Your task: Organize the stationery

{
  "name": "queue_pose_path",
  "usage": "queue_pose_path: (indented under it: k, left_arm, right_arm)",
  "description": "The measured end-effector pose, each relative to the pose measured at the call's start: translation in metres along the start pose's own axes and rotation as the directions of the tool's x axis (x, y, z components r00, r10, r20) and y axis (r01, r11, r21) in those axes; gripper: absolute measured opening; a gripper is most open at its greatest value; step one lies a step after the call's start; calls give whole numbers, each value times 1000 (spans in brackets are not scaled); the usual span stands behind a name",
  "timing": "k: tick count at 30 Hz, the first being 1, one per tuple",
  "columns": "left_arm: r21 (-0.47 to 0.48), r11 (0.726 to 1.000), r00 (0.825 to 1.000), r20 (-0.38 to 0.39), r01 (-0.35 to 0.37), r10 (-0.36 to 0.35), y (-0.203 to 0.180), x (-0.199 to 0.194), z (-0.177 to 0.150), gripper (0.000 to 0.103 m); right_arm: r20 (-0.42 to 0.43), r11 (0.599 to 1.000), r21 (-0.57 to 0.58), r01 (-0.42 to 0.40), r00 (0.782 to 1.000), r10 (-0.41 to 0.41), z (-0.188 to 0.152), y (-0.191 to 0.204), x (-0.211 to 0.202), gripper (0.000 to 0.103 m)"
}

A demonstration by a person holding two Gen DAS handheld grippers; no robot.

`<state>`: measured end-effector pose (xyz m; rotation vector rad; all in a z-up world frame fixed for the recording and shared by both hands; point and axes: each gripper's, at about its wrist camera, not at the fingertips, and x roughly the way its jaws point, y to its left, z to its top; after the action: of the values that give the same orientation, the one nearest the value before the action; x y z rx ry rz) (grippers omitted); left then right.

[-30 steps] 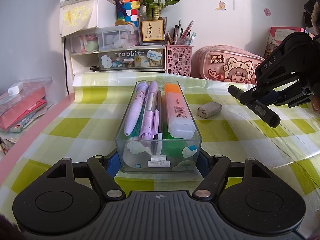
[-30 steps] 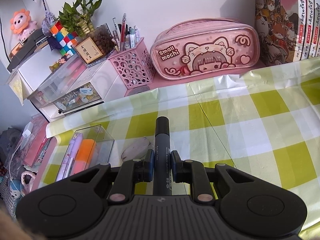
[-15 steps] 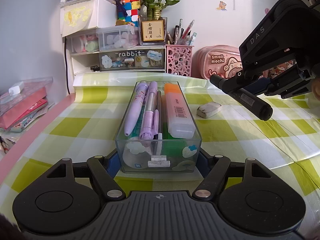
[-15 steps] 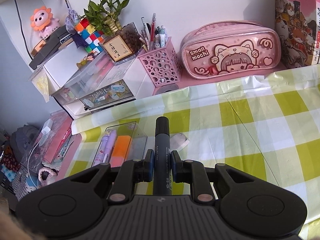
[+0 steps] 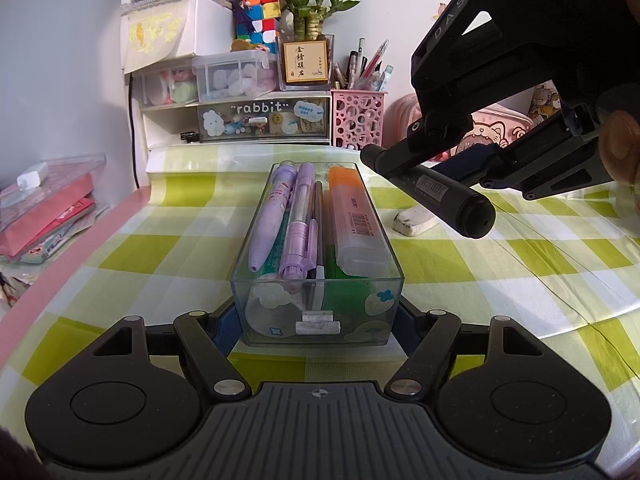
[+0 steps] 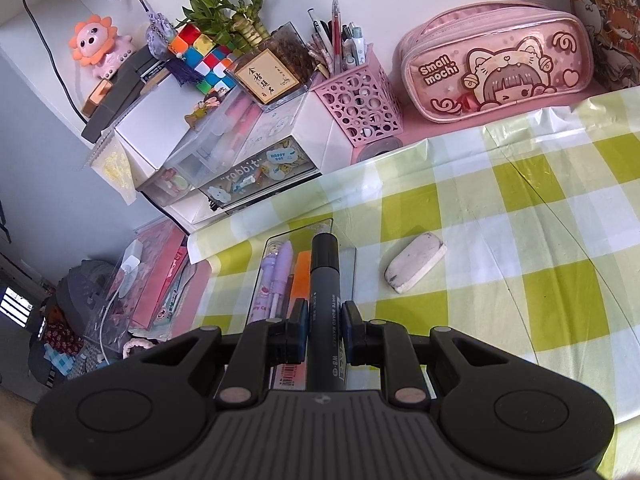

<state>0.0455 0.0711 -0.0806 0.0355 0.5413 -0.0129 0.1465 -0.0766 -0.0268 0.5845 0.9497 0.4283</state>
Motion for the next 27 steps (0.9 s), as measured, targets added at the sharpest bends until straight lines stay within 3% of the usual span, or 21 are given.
queue_pose_path:
  k: [13, 27]
  left_arm:
    - [0, 1000, 1000, 0, 0, 0, 0, -1, 0, 72]
    - [0, 1000, 1000, 0, 0, 0, 0, -1, 0, 72]
  right_arm:
    - [-43, 999, 1, -39, 998, 39, 2, 24, 11, 0]
    - [-49, 999, -17, 45, 998, -45, 2, 34, 23, 1]
